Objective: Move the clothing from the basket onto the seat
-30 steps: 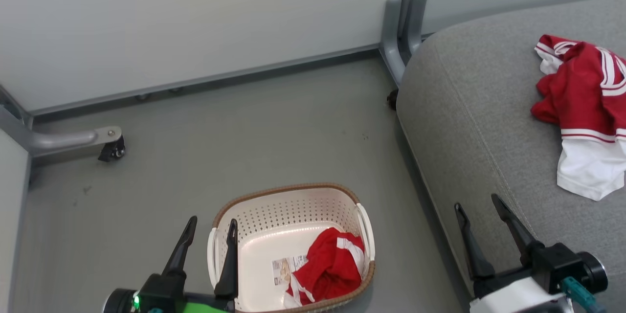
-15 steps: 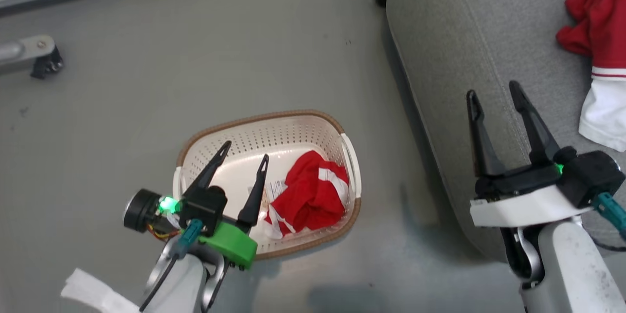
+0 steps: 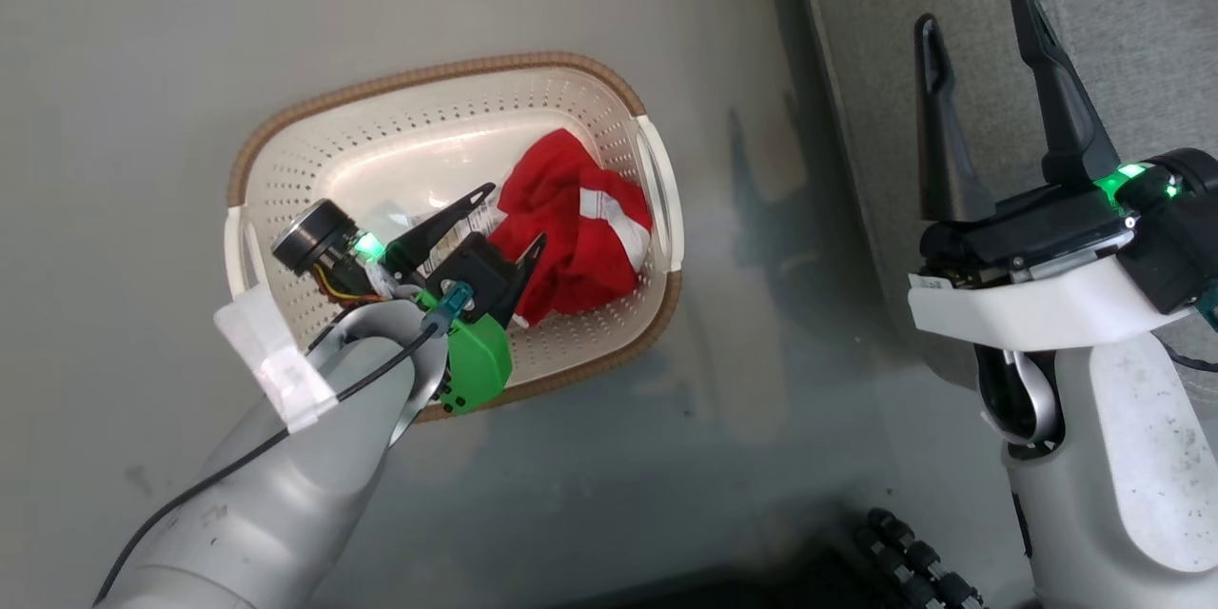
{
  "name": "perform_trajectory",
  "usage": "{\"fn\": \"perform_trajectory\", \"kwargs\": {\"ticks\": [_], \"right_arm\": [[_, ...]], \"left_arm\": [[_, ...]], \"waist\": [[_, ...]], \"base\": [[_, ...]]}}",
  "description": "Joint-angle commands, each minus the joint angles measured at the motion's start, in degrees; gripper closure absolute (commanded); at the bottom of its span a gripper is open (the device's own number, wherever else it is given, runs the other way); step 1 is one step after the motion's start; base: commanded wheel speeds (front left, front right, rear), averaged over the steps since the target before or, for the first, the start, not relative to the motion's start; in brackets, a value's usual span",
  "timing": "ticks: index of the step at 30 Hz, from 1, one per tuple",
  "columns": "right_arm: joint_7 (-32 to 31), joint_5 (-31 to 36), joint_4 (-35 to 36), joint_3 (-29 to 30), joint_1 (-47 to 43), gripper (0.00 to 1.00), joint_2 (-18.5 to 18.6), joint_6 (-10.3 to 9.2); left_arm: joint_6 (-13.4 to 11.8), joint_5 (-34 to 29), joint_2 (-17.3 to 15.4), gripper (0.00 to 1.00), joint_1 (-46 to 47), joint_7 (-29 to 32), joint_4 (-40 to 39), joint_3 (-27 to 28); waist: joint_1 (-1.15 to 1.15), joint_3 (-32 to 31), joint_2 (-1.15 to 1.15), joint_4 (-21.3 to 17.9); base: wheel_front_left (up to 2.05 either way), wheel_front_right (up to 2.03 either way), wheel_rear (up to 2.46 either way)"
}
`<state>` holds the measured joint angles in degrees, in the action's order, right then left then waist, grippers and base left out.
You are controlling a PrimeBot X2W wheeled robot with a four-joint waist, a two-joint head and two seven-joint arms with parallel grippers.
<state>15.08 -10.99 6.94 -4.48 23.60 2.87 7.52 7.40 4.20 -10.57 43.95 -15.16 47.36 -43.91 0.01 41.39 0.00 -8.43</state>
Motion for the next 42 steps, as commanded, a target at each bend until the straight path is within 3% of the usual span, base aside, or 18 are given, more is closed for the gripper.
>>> {"fn": "perform_trajectory", "kwargs": {"ticks": [1, 6, 16, 26, 33, 34, 35, 42], "right_arm": [[0.14, 0.11, 0.54, 0.21, 1.18, 0.00, 0.06, -0.06], [0.14, -0.33, 1.86, 0.90, 2.03, 0.00, 0.04, -0.06], [0.14, -0.86, 2.82, -2.20, 3.97, 0.00, 0.03, -0.06], [0.14, -0.07, 6.13, -4.34, 6.28, 0.00, 0.05, -0.06], [0.14, 0.73, 8.90, -5.60, 6.14, 0.00, 0.05, -0.06], [0.14, 0.82, 9.15, -5.70, 6.06, 0.00, 0.05, -0.06], [0.14, 1.02, 9.38, -5.78, 6.01, 0.00, 0.05, -0.06], [0.14, 1.89, 8.82, -5.90, 7.18, 0.00, 0.06, -0.06]], "left_arm": [[0.10, 1.13, 0.40, 0.00, 2.77, 0.14, 1.62, -2.14], [0.11, 6.19, 2.16, 0.00, 7.93, 0.86, 8.03, -10.41], [0.11, 14.89, 1.32, 0.00, 16.00, 2.75, 16.36, -22.33], [-0.23, 17.71, 2.01, 0.00, 22.62, 5.28, 23.78, -24.50], [-0.41, 18.67, 2.43, 0.00, 22.43, 6.43, 25.59, -24.52], [-0.39, 18.82, 2.44, 0.59, 22.45, 6.24, 25.74, -24.48], [-0.61, 18.93, 2.48, 1.00, 22.54, 6.01, 25.85, -24.35], [-3.37, 19.28, 3.19, 1.00, 22.87, 1.95, 26.08, -23.95]], "waist": [[-0.01, 7.81, 0.00, -2.29], [-0.01, 11.33, 0.00, -2.56], [-0.01, 17.75, 0.00, -4.53], [-0.01, 23.10, 0.00, -5.54], [-0.01, 23.75, 0.00, -6.05], [-0.01, 23.79, 0.00, -6.11], [-0.01, 23.82, 0.00, -6.12], [-0.01, 22.70, 0.00, -5.65]], "base": [[0.00, 0.00, 0.00], [0.00, 0.00, 0.00], [0.00, 0.00, 0.00], [0.00, 0.00, 0.00], [0.00, 0.00, 0.00], [0.00, 0.00, 0.00], [0.00, 0.00, 0.00], [0.00, 0.00, 0.00]]}}
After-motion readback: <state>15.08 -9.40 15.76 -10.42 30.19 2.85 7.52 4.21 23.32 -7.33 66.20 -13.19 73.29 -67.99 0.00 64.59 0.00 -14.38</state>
